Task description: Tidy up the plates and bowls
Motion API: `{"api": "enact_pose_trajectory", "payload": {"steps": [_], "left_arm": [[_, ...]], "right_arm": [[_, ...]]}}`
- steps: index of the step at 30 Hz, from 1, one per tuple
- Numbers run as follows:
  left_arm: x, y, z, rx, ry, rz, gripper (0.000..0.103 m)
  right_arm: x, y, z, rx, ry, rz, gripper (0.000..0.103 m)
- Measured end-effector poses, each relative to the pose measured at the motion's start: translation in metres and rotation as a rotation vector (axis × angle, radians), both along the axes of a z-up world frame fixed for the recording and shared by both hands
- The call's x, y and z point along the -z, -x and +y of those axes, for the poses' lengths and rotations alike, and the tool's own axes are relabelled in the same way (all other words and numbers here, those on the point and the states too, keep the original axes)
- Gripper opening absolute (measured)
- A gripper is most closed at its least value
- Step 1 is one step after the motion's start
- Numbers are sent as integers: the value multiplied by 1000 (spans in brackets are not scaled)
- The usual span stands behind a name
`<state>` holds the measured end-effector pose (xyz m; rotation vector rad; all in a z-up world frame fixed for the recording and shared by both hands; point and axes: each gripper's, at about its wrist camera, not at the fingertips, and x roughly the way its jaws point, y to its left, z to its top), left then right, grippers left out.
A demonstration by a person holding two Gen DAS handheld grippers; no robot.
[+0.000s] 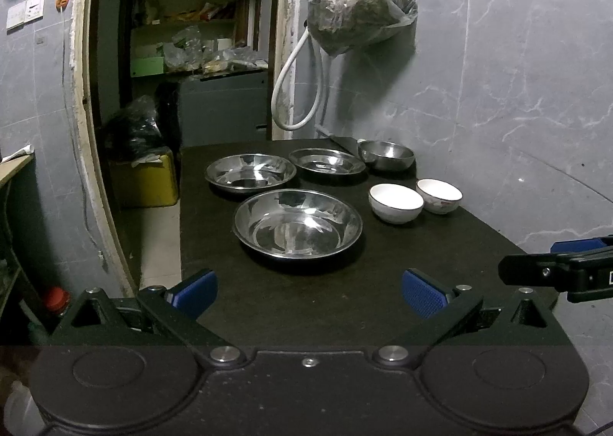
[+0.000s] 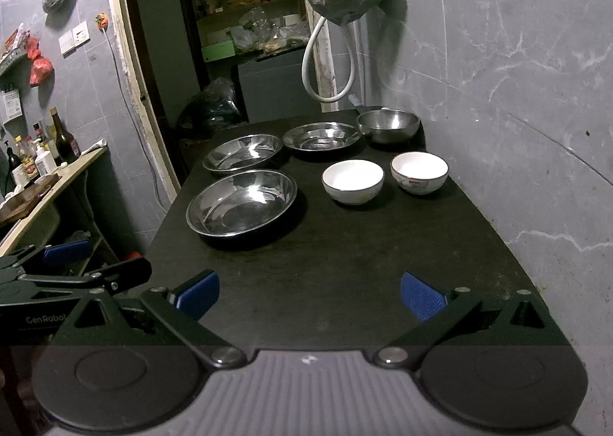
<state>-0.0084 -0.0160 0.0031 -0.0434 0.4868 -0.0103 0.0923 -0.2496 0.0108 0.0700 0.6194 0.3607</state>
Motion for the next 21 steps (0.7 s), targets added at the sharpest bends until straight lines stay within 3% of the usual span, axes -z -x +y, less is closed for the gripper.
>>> {"api": "enact_pose_trajectory", "payload": {"steps": [21], "left_arm": [[3,-12,2,6,3,23,102]], "right_arm": [[2,-10,1,0,5,17,103]]}}
